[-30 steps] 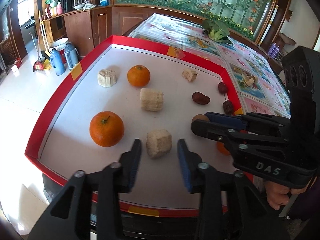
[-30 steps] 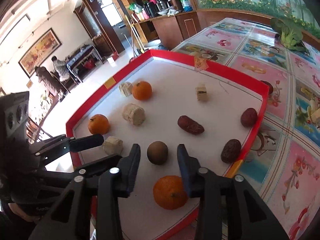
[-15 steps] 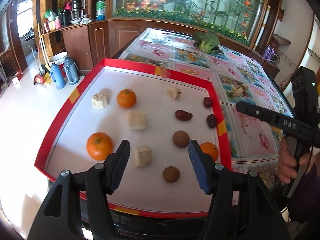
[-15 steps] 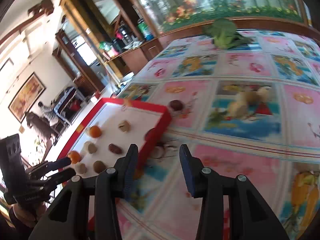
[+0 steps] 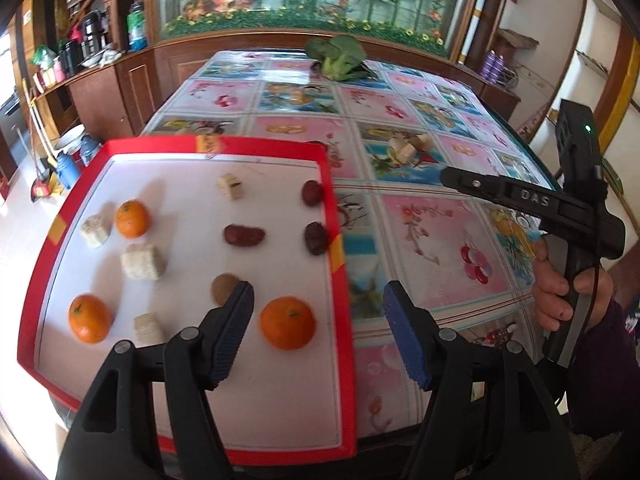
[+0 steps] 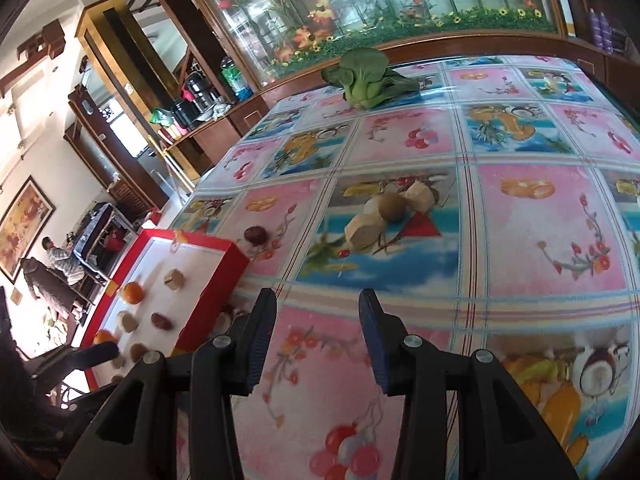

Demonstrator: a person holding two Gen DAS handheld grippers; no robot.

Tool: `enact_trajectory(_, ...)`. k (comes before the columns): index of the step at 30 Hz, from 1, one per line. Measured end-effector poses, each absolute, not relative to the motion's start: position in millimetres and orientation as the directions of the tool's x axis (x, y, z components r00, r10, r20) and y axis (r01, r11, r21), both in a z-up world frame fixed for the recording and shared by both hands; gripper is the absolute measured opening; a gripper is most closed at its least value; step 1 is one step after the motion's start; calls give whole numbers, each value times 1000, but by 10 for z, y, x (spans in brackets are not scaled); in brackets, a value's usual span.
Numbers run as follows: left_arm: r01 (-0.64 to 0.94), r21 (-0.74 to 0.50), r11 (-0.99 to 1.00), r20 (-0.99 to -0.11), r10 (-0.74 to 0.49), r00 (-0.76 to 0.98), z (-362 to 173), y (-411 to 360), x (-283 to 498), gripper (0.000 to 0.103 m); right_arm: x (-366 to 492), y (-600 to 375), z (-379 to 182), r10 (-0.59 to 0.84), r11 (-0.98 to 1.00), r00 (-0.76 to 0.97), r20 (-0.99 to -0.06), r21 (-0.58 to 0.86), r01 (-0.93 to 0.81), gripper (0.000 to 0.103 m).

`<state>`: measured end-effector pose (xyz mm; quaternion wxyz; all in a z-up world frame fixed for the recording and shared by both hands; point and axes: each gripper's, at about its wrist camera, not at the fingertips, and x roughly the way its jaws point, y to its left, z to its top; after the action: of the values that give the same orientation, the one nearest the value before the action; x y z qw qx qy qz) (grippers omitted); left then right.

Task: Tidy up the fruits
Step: 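Grasp a beige cork-like cube with the right tool while the left tool grasps a dark red date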

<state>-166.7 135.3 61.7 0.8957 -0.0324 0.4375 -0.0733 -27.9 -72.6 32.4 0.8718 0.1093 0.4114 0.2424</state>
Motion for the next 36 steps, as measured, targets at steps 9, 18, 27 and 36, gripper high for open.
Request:
enact_trajectory(9,141,-65,988,-735,-143,663,889,1270,-900,68,218,-647,128,397,918,557,-729,313,-245,42)
enact_trajectory(18,140,-33,990,-806,-109,582,671,1134,-144,68,250,-533,111,355,932,566,-744,232,-280,25)
enact_trajectory(27,71,-94,993,-900,-115,421,345,1147,403,64,330,-656,116,401,915,528,-748,305,-264,25)
enact_trajectory(36,68,-123,990,-921,-139,364,288,1086,485,53,377,-794,127,425,905,506,-751,364,-221,25)
